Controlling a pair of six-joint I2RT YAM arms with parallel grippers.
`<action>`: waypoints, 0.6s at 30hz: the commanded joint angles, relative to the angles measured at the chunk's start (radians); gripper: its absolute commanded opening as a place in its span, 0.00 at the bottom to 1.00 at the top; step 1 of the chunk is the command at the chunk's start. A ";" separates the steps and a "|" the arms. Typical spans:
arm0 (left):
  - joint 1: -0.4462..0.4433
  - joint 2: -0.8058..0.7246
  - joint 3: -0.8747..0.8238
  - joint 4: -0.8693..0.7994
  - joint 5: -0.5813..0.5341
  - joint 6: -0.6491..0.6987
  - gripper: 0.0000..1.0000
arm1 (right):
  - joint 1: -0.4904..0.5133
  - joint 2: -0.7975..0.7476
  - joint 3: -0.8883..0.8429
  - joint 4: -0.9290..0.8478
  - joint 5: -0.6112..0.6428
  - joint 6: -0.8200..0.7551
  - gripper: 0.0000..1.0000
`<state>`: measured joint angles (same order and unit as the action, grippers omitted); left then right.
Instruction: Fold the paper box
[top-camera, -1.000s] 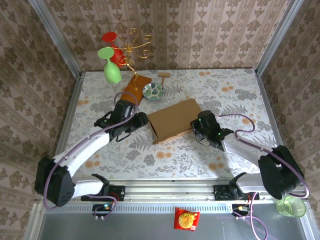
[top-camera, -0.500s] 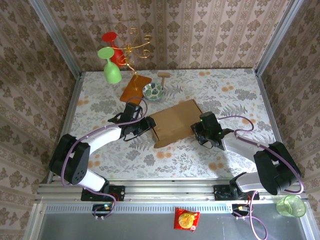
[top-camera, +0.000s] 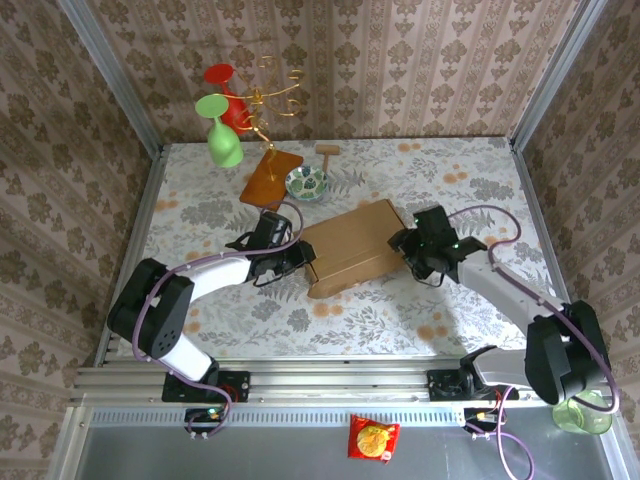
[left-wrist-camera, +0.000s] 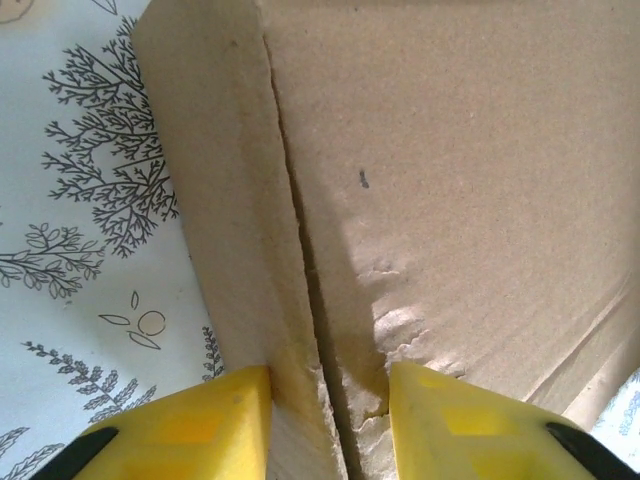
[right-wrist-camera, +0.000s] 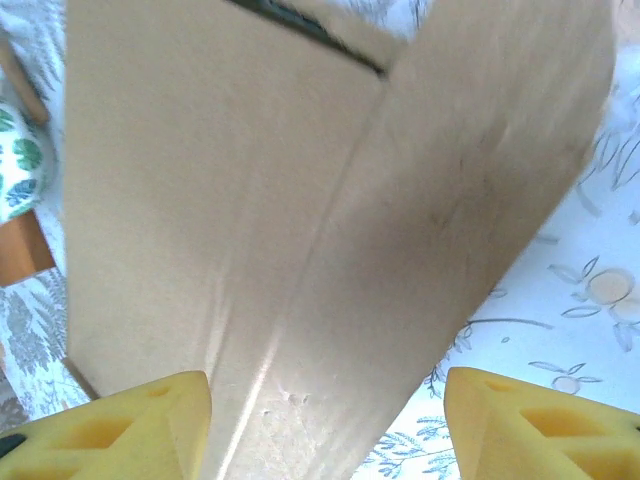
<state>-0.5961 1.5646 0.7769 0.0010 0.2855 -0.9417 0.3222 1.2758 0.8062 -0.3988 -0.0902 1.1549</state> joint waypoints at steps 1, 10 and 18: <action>-0.011 0.018 0.007 -0.043 -0.009 0.032 0.30 | -0.072 -0.044 0.070 -0.197 -0.027 -0.228 0.68; -0.019 0.019 0.019 -0.103 -0.029 0.095 0.10 | -0.284 0.189 0.287 -0.213 -0.226 -0.629 0.70; 0.001 0.015 0.007 -0.108 -0.032 0.137 0.00 | -0.321 0.535 0.492 -0.291 -0.444 -0.874 0.73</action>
<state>-0.6060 1.5642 0.7933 -0.0177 0.2756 -0.8539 0.0074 1.7569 1.2488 -0.5938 -0.4206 0.4236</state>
